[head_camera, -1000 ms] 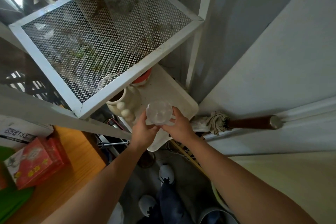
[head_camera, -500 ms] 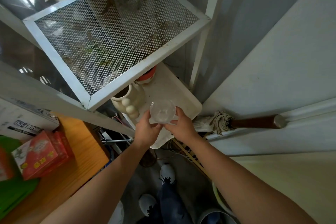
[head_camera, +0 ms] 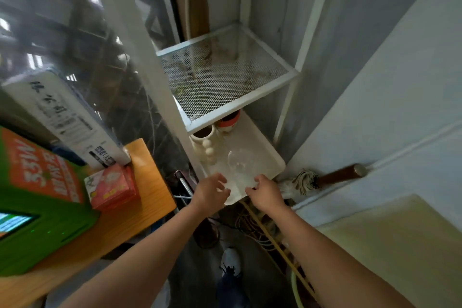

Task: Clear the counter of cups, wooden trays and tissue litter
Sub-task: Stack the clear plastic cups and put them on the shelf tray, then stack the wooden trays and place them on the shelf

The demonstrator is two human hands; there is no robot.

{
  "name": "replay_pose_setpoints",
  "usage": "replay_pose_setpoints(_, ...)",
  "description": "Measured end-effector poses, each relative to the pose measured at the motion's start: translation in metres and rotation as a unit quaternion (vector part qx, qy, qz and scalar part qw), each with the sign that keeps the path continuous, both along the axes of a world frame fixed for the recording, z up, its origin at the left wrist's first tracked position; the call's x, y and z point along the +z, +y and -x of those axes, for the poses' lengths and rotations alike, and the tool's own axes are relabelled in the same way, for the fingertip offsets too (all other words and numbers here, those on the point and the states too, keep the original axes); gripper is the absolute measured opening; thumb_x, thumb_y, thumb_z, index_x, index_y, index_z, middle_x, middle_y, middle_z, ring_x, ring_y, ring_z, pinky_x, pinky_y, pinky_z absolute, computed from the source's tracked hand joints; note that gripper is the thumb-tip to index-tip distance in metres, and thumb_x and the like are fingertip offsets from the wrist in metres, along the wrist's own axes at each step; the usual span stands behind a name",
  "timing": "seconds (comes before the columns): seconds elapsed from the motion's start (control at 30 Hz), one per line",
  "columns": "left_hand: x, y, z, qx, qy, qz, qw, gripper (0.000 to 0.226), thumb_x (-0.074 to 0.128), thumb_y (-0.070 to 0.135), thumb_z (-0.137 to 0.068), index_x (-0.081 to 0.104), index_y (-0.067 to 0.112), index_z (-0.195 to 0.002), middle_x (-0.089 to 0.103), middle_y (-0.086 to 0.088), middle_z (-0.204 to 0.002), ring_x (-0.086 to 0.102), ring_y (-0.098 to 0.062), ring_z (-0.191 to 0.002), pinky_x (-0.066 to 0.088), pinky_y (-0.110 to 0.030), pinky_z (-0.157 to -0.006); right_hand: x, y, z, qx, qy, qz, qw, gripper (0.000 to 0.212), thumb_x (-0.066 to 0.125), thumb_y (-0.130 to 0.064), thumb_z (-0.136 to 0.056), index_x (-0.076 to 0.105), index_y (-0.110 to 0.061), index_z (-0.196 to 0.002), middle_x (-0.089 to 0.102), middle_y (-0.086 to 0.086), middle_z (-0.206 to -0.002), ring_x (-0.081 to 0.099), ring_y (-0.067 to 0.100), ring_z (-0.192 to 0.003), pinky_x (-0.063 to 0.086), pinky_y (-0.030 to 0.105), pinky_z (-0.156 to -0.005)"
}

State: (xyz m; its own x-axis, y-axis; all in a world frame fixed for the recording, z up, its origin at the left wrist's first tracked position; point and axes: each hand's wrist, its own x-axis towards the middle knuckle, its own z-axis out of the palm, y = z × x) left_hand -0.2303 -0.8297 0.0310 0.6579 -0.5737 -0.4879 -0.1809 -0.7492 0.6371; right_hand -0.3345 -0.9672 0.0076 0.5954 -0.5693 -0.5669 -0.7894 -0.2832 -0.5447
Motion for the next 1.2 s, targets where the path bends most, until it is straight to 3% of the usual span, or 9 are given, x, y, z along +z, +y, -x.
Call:
replay_pose_setpoints(0.17, 0.049, 0.071, 0.016, -0.033, -0.067, -0.016, 0.997, 0.02, 0.059, 0.027, -0.088, 0.062, 0.02, -0.105, 0.069, -0.002, -0.1, 0.065, -0.022, -0.09, 0.058, -0.04, -0.08, 0.052, 0.052, 0.002, 0.08, 0.006, 0.016, 0.997, 0.027, 0.06, -0.036, -0.092, 0.06, -0.012, -0.102, 0.064, 0.011, -0.104, 0.061, 0.029, -0.097, 0.047, 0.034, -0.079)
replay_pose_setpoints(0.3, 0.065, 0.169, 0.038, -0.003, -0.123, -0.023, 0.992, 0.016, 0.059, 0.036, -0.086, 0.056, 0.021, -0.089, 0.066, -0.003, -0.093, 0.061, -0.024, -0.085, 0.051, -0.036, -0.07, 0.082, 0.134, 0.0, 0.192, 0.015, 0.044, 0.98, 0.027, 0.055, -0.039, -0.092, 0.057, -0.015, -0.081, 0.065, 0.012, -0.093, 0.063, 0.032, -0.097, 0.045, 0.032, -0.073)
replay_pose_setpoints(0.43, 0.064, 0.291, 0.071, 0.075, -0.135, -0.045, 0.987, 0.012, 0.058, 0.034, -0.08, 0.052, 0.023, -0.08, 0.06, 0.002, -0.08, 0.061, -0.027, -0.086, 0.042, -0.034, -0.064, 0.095, 0.241, 0.006, 0.324, 0.032, 0.075, 0.943, 0.031, 0.052, -0.046, -0.094, 0.059, -0.017, -0.086, 0.067, 0.009, -0.1, 0.06, 0.03, -0.102, 0.041, 0.033, -0.075)
replay_pose_setpoints(0.5, 0.061, 0.35, 0.09, 0.118, -0.121, -0.066, 0.983, 0.011, 0.056, 0.034, -0.079, 0.049, 0.025, -0.076, 0.054, 0.006, -0.074, 0.059, -0.024, -0.081, 0.042, -0.033, -0.063, 0.096, 0.292, 0.011, 0.376, 0.034, 0.072, 0.923, 0.035, 0.05, -0.046, -0.094, 0.059, -0.015, -0.082, 0.064, 0.008, -0.089, 0.06, 0.032, -0.098, 0.04, 0.034, -0.072)
replay_pose_setpoints(0.63, 0.065, 0.46, 0.132, 0.193, -0.081, -0.098, 0.973, 0.012, 0.054, 0.038, -0.08, 0.05, 0.027, -0.077, 0.059, 0.006, -0.082, 0.057, -0.017, -0.074, 0.045, -0.033, -0.059, 0.101, 0.398, 0.022, 0.457, 0.035, 0.071, 0.886, 0.036, 0.052, -0.041, -0.096, 0.062, -0.008, -0.085, 0.068, 0.018, -0.096, 0.064, 0.033, -0.092, 0.048, 0.039, -0.073)
replay_pose_setpoints(0.73, 0.074, 0.522, 0.152, 0.252, -0.095, -0.105, 0.957, 0.016, 0.054, 0.042, -0.08, 0.053, 0.026, -0.081, 0.061, 0.003, -0.088, 0.062, -0.021, -0.081, 0.049, -0.032, -0.063, 0.112, 0.466, 0.02, 0.502, 0.017, 0.082, 0.861, 0.032, 0.053, -0.041, -0.095, 0.063, -0.011, -0.089, 0.068, 0.013, -0.099, 0.064, 0.03, -0.09, 0.052, 0.04, -0.077)
replay_pose_setpoints(0.87, 0.089, 0.575, 0.156, 0.286, -0.142, -0.134, 0.938, 0.024, 0.056, 0.04, -0.087, 0.063, 0.02, -0.098, 0.065, -0.002, -0.1, 0.065, -0.022, -0.091, 0.055, -0.035, -0.077, 0.123, 0.532, 0.01, 0.545, -0.012, 0.104, 0.832, 0.027, 0.053, -0.043, -0.094, 0.057, -0.017, -0.09, 0.064, 0.009, -0.103, 0.062, 0.028, -0.092, 0.052, 0.04, -0.076)
replay_pose_setpoints(1.03, 0.098, 0.612, 0.137, 0.278, -0.174, -0.156, 0.932, 0.019, 0.054, 0.038, -0.088, 0.062, 0.021, -0.093, 0.061, -0.001, -0.096, 0.062, -0.021, -0.088, 0.053, -0.036, -0.075, 0.119, 0.578, -0.013, 0.568, -0.019, 0.137, 0.811, 0.027, 0.051, -0.044, -0.093, 0.06, -0.018, -0.097, 0.064, 0.007, -0.105, 0.061, 0.027, -0.093, 0.054, 0.041, -0.08)
replay_pose_setpoints(1.2, 0.106, 0.639, 0.085, 0.276, -0.175, -0.12, 0.938, 0.018, 0.055, 0.034, -0.086, 0.061, 0.018, -0.087, 0.065, -0.003, -0.096, 0.062, -0.022, -0.09, 0.05, -0.036, -0.074, 0.103, 0.611, -0.057, 0.557, -0.01, 0.145, 0.818, 0.032, 0.052, -0.046, -0.091, 0.063, -0.018, -0.102, 0.067, 0.009, -0.114, 0.063, 0.03, -0.102, 0.047, 0.036, -0.076)
